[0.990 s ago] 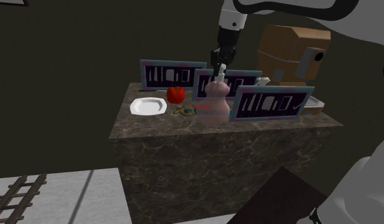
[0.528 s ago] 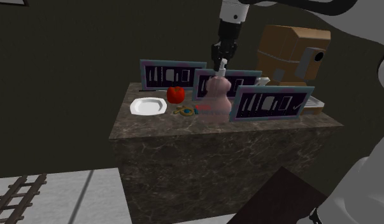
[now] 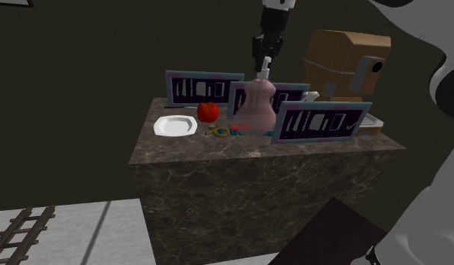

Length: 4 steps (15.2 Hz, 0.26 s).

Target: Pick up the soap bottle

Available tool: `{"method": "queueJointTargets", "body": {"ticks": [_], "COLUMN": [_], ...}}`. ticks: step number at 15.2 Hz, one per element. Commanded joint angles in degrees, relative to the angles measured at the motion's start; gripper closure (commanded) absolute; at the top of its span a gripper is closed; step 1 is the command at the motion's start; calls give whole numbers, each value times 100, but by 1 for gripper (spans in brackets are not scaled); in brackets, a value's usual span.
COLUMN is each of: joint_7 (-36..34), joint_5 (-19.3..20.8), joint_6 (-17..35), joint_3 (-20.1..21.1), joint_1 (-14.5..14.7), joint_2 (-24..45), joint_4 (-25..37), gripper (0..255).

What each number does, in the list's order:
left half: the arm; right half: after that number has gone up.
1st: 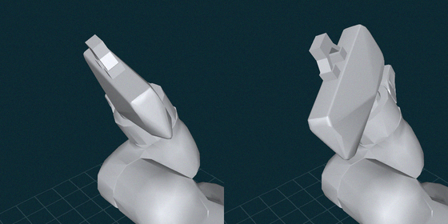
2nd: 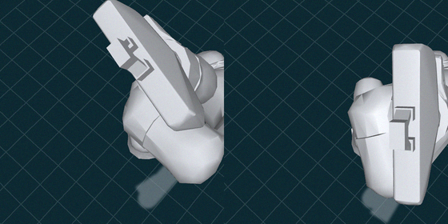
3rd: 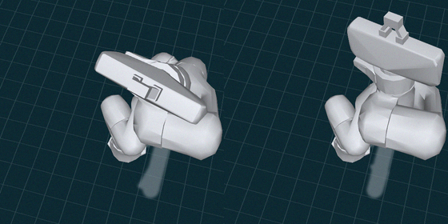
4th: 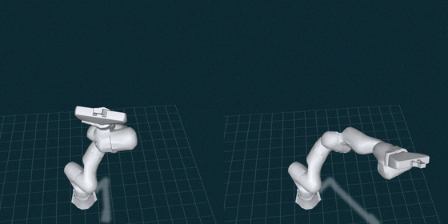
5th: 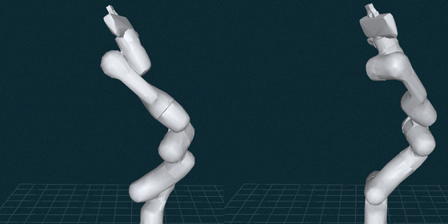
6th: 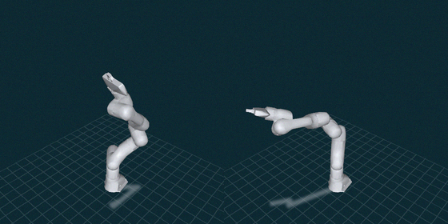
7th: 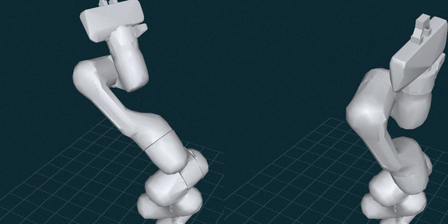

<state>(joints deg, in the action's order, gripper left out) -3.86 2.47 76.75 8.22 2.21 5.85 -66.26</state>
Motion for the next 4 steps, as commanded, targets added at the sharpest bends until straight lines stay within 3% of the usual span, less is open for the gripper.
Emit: {"method": "queueJointTargets", "body": {"ticks": [1,4], "joint_7": [-6,-11], "joint_5": [31,51], "joint_6": [-246,-392], "joint_3": [10,15], "joint_1": [19,34], "joint_2": [166,270], "joint_4": [416,665], "gripper": [255,255]}}
